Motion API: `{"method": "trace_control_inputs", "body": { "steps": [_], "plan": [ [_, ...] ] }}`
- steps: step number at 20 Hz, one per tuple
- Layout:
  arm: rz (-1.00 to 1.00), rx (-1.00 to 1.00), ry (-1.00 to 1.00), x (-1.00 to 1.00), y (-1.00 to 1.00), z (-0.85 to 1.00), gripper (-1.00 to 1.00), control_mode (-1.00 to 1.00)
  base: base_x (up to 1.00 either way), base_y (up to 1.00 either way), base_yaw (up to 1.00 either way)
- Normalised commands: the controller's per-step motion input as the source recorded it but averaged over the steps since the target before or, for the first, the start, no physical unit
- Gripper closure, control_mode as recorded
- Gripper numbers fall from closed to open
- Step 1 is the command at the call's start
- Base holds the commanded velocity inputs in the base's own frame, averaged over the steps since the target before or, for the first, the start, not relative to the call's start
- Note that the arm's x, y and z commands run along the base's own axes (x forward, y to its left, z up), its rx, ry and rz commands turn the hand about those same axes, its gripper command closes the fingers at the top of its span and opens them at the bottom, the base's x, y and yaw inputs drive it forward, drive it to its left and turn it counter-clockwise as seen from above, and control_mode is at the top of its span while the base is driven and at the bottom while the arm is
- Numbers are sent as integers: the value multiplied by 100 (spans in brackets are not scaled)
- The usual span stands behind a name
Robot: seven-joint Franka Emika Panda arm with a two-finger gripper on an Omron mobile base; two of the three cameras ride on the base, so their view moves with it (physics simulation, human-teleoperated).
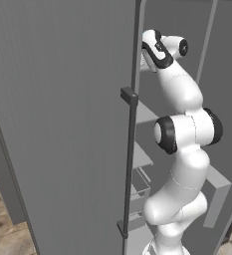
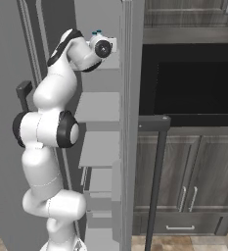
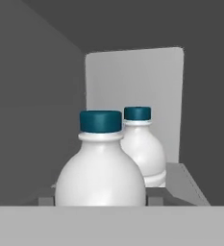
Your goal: Take the bottled waters from the counter and place them in the freezer to freeze. Close the freezer door after placing the bottles.
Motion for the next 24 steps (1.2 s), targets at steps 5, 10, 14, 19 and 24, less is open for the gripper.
{"method": "trace_control_inputs", "body": {
  "steps": [5, 10, 14, 19, 24],
  "plan": [
    [0, 0, 0, 0, 0, -1, -100, -100, 0, 0, 0],
    [0, 0, 0, -1, 0, 0, -100, -100, 0, 0, 0],
    [0, 0, 0, 0, 0, 0, -100, -100, 0, 0, 0],
    [0, 0, 0, -3, 0, 0, -100, -100, 0, 0, 0],
    [0, 0, 0, -38, 0, 4, -100, -100, 0, 0, 0]
  ]
}}
